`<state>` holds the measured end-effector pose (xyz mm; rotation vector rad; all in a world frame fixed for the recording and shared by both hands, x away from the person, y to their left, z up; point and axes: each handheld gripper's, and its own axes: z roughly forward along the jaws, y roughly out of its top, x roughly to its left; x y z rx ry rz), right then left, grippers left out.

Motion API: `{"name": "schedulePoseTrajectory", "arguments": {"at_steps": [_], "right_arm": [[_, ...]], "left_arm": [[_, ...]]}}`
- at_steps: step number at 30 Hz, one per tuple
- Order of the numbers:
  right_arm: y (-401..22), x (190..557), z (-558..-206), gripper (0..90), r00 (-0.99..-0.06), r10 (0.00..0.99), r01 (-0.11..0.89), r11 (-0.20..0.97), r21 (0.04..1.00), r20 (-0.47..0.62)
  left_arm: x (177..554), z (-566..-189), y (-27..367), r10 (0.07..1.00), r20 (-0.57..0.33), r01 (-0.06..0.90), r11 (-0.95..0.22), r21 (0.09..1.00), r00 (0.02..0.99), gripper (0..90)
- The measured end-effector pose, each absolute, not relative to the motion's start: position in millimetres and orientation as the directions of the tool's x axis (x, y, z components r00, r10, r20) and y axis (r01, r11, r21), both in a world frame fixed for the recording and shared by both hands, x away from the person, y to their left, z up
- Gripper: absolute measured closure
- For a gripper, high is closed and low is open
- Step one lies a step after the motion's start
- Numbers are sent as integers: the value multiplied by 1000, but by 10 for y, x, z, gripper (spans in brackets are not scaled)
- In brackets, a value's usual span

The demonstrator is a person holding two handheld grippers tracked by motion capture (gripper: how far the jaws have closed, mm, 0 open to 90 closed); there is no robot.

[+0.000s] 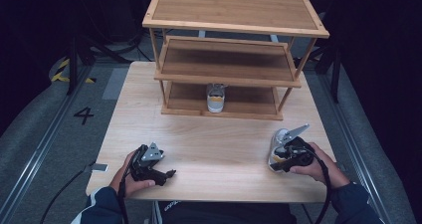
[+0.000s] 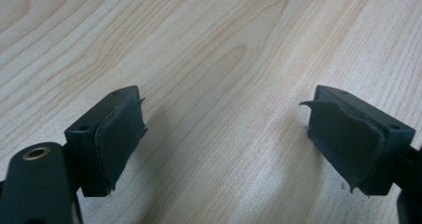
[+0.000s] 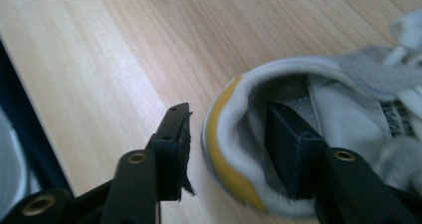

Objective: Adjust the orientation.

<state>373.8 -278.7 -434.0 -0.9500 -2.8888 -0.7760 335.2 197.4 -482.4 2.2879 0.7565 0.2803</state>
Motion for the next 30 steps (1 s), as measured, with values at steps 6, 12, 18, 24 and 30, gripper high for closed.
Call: {"name": "schedulePoseTrajectory", "arguments": {"at_steps": [6, 12, 18, 24, 30], "right_arm": [[-2745, 3768, -4381, 630, -800, 581, 576, 677, 458, 148], [-2767, 3740, -4368, 719, -823, 548, 546, 693, 471, 148], [-2771, 3740, -4352, 720, -846, 517, 512, 715, 475, 134], [-2716, 3739, -4289, 721, -874, 480, 455, 746, 487, 80], [-2577, 3848, -4215, 720, -924, 382, 345, 795, 499, 30]], "left_arm": [[3353, -4823, 1975, 591, -14, 440, -585, 681, 807, 147], [3357, -4825, 1971, 593, -12, 440, -583, 683, 805, 146], [3361, -4826, 1972, 590, -13, 438, -584, 684, 807, 146], [3362, -4826, 1972, 590, -12, 437, -584, 683, 808, 146], [3362, -4826, 1971, 590, -13, 437, -584, 684, 807, 146]]}}
